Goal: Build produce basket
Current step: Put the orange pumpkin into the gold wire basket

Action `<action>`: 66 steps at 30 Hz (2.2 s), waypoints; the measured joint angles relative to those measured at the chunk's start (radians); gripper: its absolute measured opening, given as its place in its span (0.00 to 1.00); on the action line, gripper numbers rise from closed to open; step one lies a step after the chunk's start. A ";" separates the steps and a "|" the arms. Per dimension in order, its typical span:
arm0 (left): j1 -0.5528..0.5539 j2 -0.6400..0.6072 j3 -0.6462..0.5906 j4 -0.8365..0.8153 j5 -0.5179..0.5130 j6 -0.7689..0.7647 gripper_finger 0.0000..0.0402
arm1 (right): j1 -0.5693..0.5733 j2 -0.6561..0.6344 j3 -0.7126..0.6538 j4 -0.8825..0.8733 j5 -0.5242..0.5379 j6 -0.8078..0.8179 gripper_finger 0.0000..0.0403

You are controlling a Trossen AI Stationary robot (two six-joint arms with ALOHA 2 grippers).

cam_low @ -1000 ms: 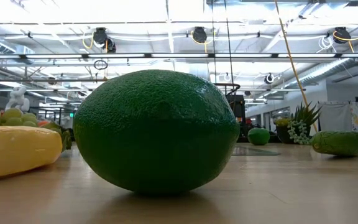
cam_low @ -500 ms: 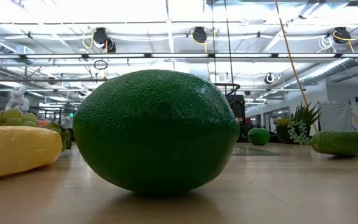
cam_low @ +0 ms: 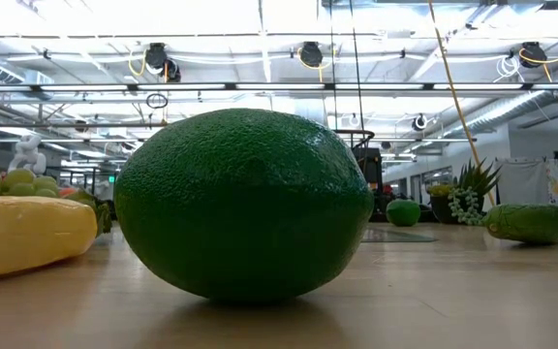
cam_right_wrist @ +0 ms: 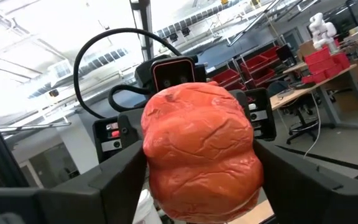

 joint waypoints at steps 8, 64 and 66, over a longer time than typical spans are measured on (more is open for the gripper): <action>-0.001 -0.001 0.000 -0.005 -0.015 0.003 0.67 | -0.002 0.000 0.000 -0.001 -0.007 -0.001 0.66; 0.019 -0.029 0.000 -0.274 -0.092 -0.202 0.66 | -0.003 -0.540 -0.001 -0.264 0.106 -0.673 0.65; 0.019 -0.029 0.000 -0.274 -0.092 -0.202 0.65 | -0.003 -0.540 -0.001 -0.265 0.103 -0.761 0.65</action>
